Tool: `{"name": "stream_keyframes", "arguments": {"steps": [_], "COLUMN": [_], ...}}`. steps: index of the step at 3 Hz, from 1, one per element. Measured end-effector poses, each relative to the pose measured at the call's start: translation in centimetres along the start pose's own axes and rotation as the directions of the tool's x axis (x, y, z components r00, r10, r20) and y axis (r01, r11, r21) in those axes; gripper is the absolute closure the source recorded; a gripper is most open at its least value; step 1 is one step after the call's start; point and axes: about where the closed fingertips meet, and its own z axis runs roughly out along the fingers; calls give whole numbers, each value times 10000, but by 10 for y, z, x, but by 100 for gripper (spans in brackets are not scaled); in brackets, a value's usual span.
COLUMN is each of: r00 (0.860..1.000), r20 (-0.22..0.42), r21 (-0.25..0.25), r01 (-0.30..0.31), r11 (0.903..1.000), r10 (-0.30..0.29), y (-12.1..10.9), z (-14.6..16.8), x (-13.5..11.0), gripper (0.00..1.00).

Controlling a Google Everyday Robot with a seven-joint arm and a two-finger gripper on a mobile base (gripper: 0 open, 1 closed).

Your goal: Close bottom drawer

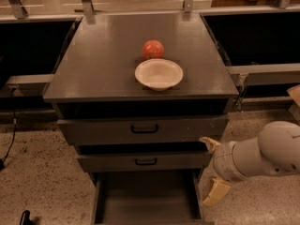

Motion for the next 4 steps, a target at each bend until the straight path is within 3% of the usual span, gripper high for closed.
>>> {"name": "stream_keyframes", "arguments": {"steps": [1, 2, 3, 4], "r00": [9999, 9998, 9974, 9974], "r20": [-119, 214, 633, 628], "r21": [-292, -546, -561, -558], "r01": [-79, -43, 386, 392], "r11": [9995, 9985, 9977, 9977], "r10": [75, 55, -350, -357], "y": [1, 19, 44, 44], "z": [19, 67, 129, 128], "x": [8, 30, 70, 70], "gripper": [0, 0, 0, 0]}}
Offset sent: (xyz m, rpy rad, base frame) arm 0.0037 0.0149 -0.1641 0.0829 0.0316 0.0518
